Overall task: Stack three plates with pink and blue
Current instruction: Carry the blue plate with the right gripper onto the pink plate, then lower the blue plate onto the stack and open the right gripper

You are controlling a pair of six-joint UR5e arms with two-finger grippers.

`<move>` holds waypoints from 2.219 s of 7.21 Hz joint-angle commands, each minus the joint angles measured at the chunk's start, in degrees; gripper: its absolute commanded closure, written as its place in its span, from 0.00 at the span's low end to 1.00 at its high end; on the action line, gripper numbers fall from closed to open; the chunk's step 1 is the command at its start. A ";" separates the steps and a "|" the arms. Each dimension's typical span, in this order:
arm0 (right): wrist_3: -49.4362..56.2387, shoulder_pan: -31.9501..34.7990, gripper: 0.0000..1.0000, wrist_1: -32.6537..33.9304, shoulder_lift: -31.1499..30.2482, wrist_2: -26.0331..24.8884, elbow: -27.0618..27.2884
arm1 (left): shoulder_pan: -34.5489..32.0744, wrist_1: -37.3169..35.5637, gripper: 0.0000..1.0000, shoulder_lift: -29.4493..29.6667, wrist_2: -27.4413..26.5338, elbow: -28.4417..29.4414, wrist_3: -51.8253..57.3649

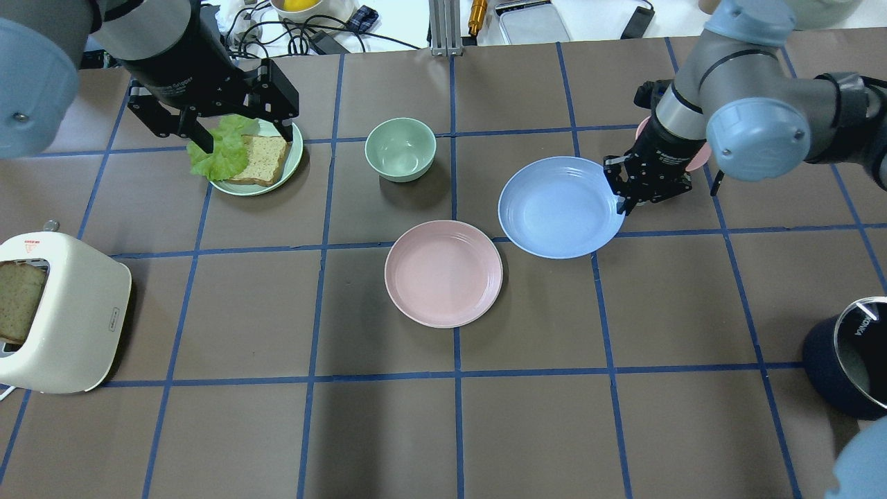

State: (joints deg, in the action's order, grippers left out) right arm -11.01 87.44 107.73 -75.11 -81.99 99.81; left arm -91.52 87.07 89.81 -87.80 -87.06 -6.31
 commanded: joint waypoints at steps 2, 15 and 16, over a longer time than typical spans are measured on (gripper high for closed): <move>-10.75 7.54 0.97 1.69 0.14 0.07 0.12 | 0.11 0.03 0.00 -0.07 0.00 0.13 0.16; -13.34 15.83 0.99 15.23 0.06 3.33 11.10 | 0.20 0.11 0.00 -0.16 0.00 0.05 0.16; -13.34 15.83 0.99 15.31 0.32 3.24 11.02 | 0.20 0.11 0.00 -0.16 0.00 0.13 0.16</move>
State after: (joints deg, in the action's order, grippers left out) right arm -24.38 103.27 122.90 -75.02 -78.63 110.90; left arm -91.32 87.18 89.66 -87.80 -86.97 -6.16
